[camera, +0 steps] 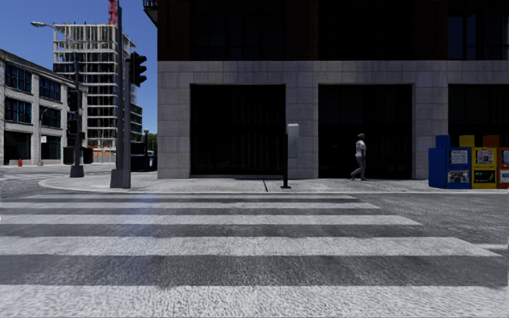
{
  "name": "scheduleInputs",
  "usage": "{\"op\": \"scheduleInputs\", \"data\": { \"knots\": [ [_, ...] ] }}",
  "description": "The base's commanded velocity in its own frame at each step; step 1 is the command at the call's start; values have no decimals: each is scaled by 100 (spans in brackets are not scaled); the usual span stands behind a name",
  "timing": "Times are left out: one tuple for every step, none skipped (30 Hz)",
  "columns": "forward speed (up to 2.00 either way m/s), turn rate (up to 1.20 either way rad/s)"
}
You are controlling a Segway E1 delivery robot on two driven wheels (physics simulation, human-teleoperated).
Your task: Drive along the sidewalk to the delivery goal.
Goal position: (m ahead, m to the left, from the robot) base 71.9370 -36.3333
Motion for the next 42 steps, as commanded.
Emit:
{"op": "scheduleInputs", "data": {
  "knots": [
    [183,43],
    [182,43],
    [182,43],
    [182,43],
    [181,43],
    [180,43],
    [180,43],
    [180,43],
    [179,43],
    [179,43],
    [179,43],
    [179,43],
    [178,43],
    [177,43],
    [177,43],
    [177,43],
    [174,30],
    [173,18],
    [173,18],
    [173,8],
    [173,0],
    [172,0],
    [172,0],
    [167,0],
    [160,0],
    [160,0],
    [154,0],
    [149,0],
    [148,0],
    [148,0],
    [148,0],
    [148,0],
    [148,0],
    [148,0],
    [147,0],
    [147,0],
    [147,0],
    [147,0],
    [147,0],
    [147,0],
    [147,0],
    [147,0]
  ]
}}
